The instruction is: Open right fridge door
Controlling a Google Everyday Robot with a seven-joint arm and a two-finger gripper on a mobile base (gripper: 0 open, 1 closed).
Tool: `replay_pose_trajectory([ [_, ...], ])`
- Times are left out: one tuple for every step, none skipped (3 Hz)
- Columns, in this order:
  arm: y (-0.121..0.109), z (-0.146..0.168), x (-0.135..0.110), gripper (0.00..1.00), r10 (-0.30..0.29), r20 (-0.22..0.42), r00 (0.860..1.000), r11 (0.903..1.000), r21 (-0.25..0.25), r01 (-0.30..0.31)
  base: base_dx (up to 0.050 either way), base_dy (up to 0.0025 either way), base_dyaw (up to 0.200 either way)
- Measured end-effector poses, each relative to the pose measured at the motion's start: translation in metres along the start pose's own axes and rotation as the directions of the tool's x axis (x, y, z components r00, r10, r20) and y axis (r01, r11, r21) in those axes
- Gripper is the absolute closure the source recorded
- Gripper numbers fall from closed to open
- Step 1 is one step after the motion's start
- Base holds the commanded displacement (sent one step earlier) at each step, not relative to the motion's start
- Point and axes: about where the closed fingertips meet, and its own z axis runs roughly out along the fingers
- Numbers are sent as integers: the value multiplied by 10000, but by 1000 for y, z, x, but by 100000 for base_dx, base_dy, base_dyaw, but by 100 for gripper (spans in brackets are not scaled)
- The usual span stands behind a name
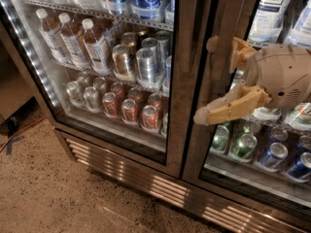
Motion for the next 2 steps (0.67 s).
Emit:
replay_pose_trajectory([
  [0, 0, 0, 42, 0, 0, 10000, 10000, 0, 0, 0, 0, 0],
  [0, 0, 0, 65, -1, 0, 10000, 10000, -1, 1, 0, 0, 0],
])
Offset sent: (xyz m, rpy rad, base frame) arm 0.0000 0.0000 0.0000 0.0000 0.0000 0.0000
